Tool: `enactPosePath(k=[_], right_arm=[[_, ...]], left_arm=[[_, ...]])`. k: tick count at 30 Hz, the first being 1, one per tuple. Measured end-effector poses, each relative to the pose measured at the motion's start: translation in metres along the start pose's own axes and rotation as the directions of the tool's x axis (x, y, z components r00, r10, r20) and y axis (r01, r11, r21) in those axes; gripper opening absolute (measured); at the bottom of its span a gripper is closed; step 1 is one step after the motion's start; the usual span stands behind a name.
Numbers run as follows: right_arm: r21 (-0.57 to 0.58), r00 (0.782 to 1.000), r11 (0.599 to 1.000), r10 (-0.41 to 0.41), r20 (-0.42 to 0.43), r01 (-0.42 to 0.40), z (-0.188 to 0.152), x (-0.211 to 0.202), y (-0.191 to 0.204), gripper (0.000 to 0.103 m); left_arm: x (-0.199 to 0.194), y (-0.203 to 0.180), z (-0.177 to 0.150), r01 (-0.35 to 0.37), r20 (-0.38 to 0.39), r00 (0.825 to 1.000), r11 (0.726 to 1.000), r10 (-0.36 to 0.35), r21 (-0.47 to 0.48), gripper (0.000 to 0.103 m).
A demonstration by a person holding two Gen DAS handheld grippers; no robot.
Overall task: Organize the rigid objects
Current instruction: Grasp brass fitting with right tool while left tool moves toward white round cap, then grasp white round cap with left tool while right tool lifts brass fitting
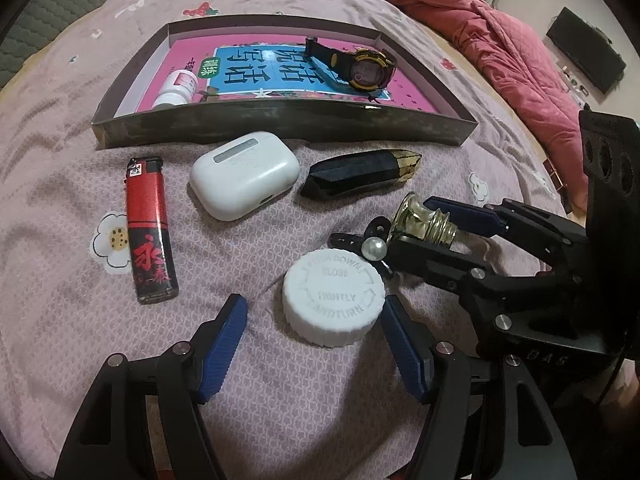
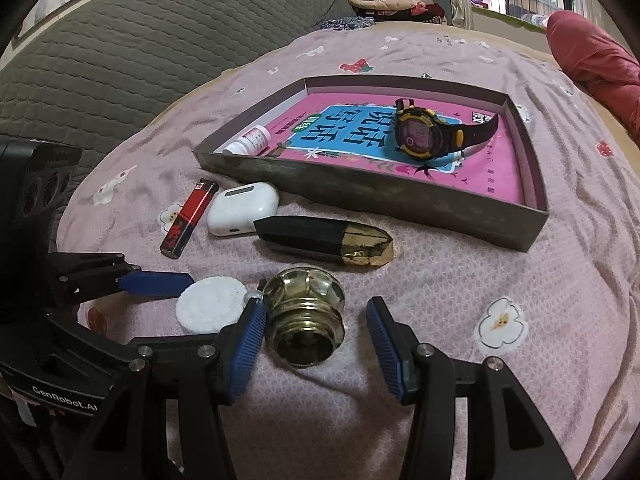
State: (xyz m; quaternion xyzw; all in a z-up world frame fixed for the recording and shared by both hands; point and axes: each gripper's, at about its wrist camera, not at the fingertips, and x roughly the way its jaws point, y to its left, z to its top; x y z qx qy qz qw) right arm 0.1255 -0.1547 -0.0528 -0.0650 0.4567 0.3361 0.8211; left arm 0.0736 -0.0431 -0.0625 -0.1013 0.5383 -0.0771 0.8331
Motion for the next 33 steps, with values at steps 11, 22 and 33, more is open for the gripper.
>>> enactPosePath(k=[11, 22, 33], right_arm=[[0.065, 0.998, 0.996, 0.065, -0.002, -0.065, -0.001, 0.006, -0.007, 0.043], [0.157, 0.993, 0.981, 0.108, 0.057, -0.116, 0.003, -0.005, -0.026, 0.043], [0.187, 0.993, 0.976, 0.096, 0.069, -0.107, 0.004, -0.008, -0.031, 0.043]], left_arm=[[0.005, 0.001, 0.004, 0.011, 0.0, 1.0, 1.0, -0.011, -0.01, 0.072], [0.011, -0.001, 0.009, 0.005, 0.001, 1.0, 1.0, -0.005, -0.015, 0.074], [0.012, -0.003, 0.009, -0.001, 0.013, 1.0, 1.0, 0.001, 0.002, 0.066]])
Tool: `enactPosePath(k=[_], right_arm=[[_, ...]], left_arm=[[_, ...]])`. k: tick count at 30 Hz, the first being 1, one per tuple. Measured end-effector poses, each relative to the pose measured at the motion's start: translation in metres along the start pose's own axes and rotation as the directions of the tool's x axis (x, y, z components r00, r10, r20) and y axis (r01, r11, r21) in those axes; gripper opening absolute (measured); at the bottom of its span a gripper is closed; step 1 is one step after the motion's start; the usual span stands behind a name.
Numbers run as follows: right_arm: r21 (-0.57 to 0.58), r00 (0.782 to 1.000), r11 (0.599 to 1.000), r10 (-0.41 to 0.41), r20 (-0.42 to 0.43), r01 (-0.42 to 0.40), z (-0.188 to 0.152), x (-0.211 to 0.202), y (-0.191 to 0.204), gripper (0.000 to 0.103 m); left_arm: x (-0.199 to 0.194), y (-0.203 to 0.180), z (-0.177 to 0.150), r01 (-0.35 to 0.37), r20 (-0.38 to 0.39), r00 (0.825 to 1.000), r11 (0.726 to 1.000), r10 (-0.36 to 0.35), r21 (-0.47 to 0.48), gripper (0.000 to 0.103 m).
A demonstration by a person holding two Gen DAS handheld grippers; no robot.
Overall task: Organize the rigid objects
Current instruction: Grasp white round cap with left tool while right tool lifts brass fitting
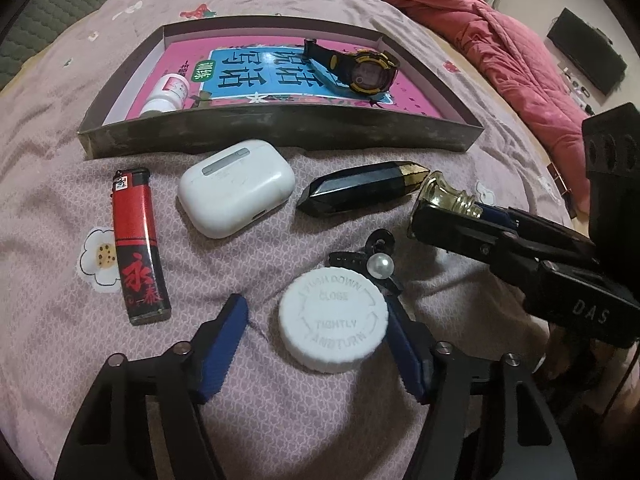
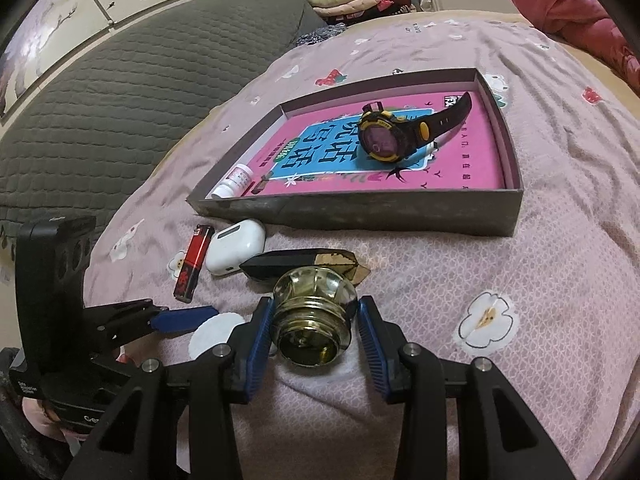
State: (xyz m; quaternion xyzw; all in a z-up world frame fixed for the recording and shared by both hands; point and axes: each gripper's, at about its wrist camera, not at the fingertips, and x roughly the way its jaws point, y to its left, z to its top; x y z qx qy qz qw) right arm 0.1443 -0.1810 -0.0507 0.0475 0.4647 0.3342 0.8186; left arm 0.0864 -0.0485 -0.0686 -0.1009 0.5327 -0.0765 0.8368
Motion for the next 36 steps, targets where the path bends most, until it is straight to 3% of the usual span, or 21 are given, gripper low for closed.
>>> enactPosePath(k=[6, 36], right_arm=[[0.003, 1.0, 1.0, -0.009, 0.002, 0.009, 0.0, 0.0, -0.001, 0.043], [-0.046, 0.996, 0.999, -0.003, 0.085, 0.007, 0.011, -0.017, 0.016, 0.043]], left_arm=[[-0.002, -0.006, -0.002, -0.003, -0.002, 1.0, 0.999, 0.003, 0.033, 0.052], [-0.052, -0.005, 0.006, -0.011, 0.107, 0.994, 1.0, 0.012, -0.005, 0.052]])
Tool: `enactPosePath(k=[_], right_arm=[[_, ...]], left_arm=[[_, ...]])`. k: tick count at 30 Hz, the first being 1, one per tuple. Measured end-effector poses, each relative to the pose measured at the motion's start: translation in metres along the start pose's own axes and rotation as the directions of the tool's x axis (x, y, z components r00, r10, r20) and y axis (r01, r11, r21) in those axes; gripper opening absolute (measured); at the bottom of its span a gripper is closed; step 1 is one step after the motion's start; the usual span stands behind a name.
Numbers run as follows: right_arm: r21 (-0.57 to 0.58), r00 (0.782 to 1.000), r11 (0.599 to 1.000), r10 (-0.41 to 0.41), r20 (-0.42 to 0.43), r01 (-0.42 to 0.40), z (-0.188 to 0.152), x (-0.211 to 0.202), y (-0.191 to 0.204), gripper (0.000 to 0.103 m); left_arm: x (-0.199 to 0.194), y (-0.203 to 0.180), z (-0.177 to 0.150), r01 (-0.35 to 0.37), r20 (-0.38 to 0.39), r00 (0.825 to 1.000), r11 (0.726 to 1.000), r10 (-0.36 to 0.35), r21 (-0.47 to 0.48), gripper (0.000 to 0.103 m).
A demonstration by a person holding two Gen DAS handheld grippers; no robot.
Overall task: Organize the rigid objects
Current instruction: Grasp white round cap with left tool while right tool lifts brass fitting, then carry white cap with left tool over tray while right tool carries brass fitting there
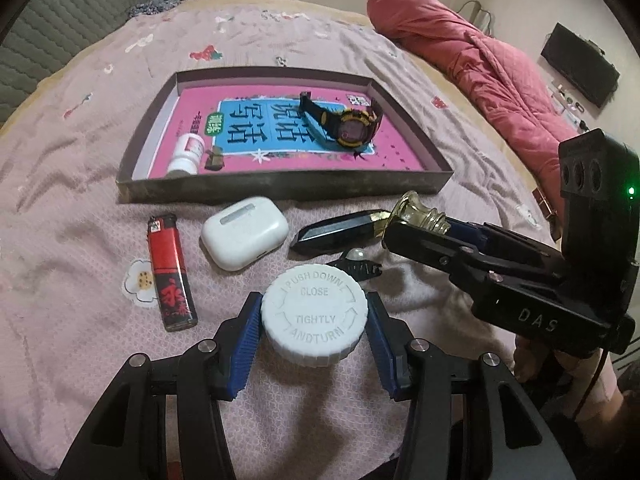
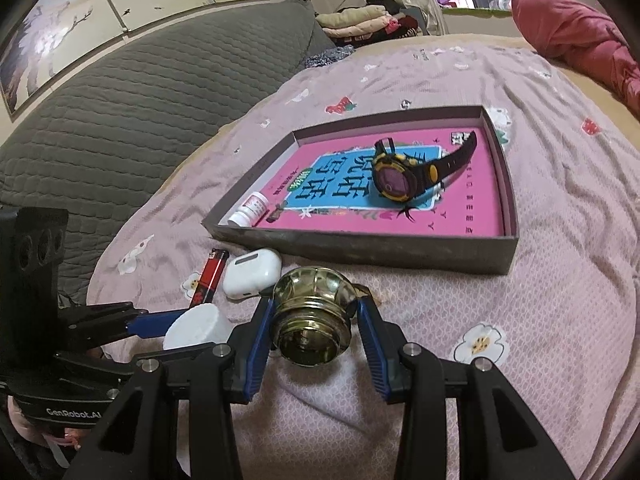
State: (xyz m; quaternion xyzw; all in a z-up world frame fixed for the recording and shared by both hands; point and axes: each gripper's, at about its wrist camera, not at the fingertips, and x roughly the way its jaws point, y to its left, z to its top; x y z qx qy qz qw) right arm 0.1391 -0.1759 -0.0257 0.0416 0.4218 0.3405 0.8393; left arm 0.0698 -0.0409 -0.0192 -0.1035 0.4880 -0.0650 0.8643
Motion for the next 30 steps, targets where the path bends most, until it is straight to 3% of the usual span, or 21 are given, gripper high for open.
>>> enactPosePath(k=[16, 30], right_arm=[[0.03, 0.999, 1.0, -0.006, 0.032, 0.005, 0.004, -0.006, -0.005, 0.043], [-0.028, 0.996, 0.999, -0.042, 0.078, 0.044, 0.01, -0.016, 0.009, 0.043]], left_arm=[[-0.027, 0.007, 0.007, -0.006, 0.047, 0.999, 1.0, 0.007, -0.027, 0.052], [-0.036, 0.012, 0.015, -0.025, 0.082, 0.996, 0.999, 0.028, -0.04, 0.052]])
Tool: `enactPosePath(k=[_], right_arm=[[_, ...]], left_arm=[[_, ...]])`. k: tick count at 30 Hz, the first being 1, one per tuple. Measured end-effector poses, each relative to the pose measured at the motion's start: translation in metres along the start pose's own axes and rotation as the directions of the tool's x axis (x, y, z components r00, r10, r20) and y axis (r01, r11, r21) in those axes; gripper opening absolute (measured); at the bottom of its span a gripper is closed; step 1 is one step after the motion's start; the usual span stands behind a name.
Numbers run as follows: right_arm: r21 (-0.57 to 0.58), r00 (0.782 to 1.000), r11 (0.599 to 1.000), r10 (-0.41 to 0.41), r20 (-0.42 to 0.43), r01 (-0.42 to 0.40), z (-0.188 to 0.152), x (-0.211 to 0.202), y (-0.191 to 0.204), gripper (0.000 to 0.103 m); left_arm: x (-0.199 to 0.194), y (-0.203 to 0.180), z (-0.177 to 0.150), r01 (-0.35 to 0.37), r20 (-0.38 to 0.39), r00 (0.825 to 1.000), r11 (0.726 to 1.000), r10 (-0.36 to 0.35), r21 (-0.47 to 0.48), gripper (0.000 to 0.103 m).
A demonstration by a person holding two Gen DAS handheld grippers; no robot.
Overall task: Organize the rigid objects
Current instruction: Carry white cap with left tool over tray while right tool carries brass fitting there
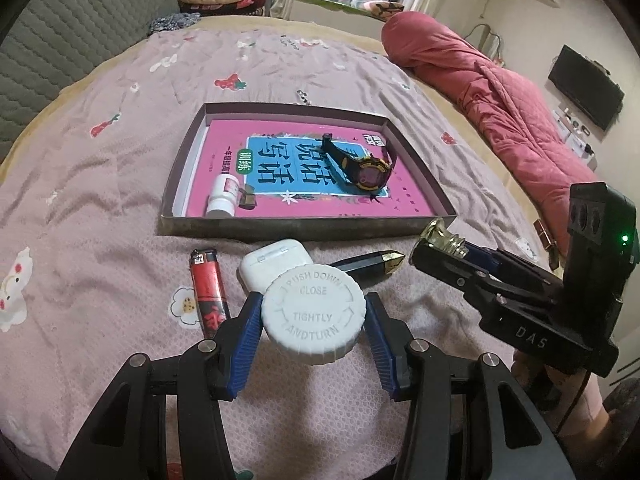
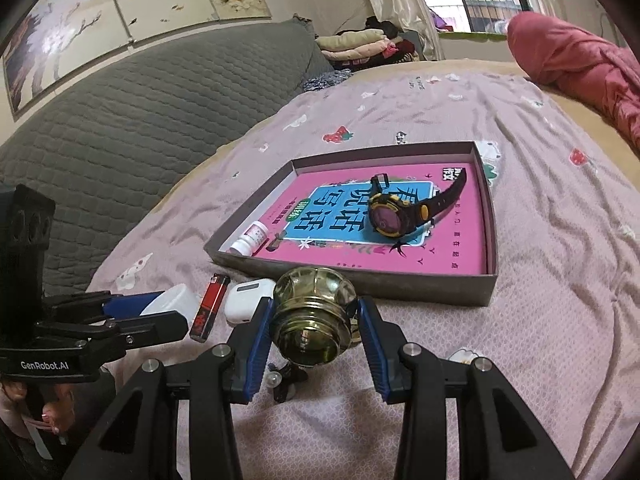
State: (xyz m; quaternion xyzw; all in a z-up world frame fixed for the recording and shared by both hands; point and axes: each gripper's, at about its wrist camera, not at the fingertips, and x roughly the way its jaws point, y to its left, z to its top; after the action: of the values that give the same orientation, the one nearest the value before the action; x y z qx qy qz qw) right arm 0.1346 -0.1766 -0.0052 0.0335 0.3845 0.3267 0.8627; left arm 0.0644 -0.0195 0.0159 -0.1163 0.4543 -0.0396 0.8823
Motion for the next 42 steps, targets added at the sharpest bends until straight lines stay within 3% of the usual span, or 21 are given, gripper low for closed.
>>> enactPosePath(k=[12, 32, 42], right_arm=[[-0.085, 0.997, 0.994, -0.065, 0.049, 0.069, 0.002, -0.009, 0.016, 0.043], [-0.002, 0.972, 0.982, -0.189, 0.138, 0.191, 0.024, -0.018, -0.014, 0.043], [0.018, 0.966, 0.973, -0.23, 0.12, 0.23, 0.036, 0.001, -0.026, 0.043]], left_arm=[[0.0, -0.002, 0.014, -0.033, 0.037, 0.999, 0.999, 0.033, -0.004, 0.052], [0.012, 0.004, 0.053, -0.048, 0.091, 0.995, 0.999, 0.048, -0.006, 0.052], [0.047, 0.006, 0.075, -0.053, 0.069, 0.996, 0.999, 0.053, -0.01, 0.052]])
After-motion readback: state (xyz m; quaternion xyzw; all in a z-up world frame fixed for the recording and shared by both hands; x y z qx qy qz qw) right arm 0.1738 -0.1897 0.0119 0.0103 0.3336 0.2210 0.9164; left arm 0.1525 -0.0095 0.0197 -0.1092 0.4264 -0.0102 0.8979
